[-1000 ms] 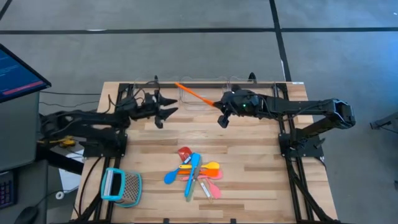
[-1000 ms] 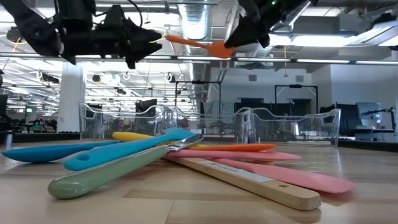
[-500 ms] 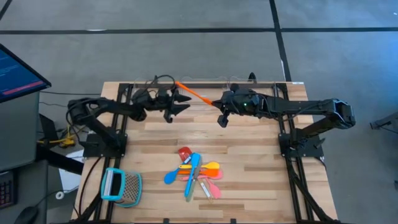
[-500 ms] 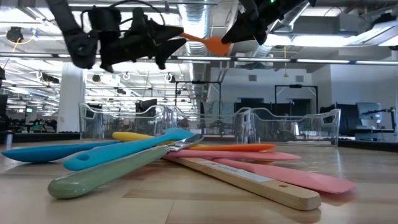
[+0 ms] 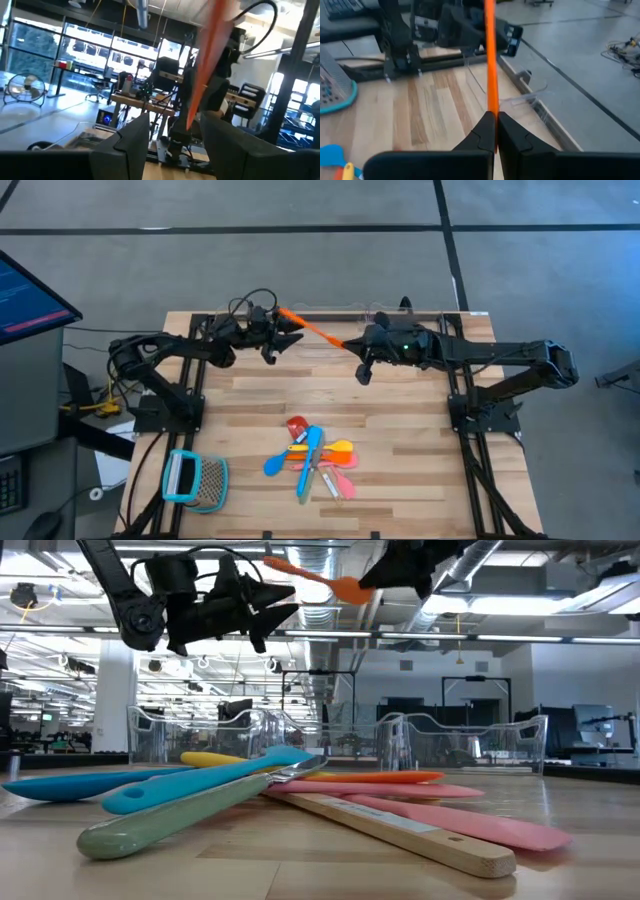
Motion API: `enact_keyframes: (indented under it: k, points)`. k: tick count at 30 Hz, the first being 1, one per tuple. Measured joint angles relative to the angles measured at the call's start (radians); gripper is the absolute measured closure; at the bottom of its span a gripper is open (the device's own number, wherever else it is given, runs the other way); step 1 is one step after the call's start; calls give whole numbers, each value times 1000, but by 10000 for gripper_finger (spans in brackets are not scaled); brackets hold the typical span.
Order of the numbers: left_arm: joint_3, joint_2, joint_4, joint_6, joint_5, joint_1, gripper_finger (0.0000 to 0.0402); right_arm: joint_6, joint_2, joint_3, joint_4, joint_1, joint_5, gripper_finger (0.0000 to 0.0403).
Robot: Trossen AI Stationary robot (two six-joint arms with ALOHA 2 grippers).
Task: Pick & Place Kitchen Items
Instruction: Put the right orange spatula into the middle transparent bin
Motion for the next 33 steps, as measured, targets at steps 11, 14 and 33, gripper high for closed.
enact_keyframes:
  k: [11,14,33]
  points:
    - [0,-93,41,4,1,-12,234,11,-35,0,3,11,-24,403]
    - [0,-111,44,31,0,-26,234,12,-25,0,0,9,-24,403]
    - [0,-114,43,82,-78,-57,234,22,-11,0,12,25,-25,403]
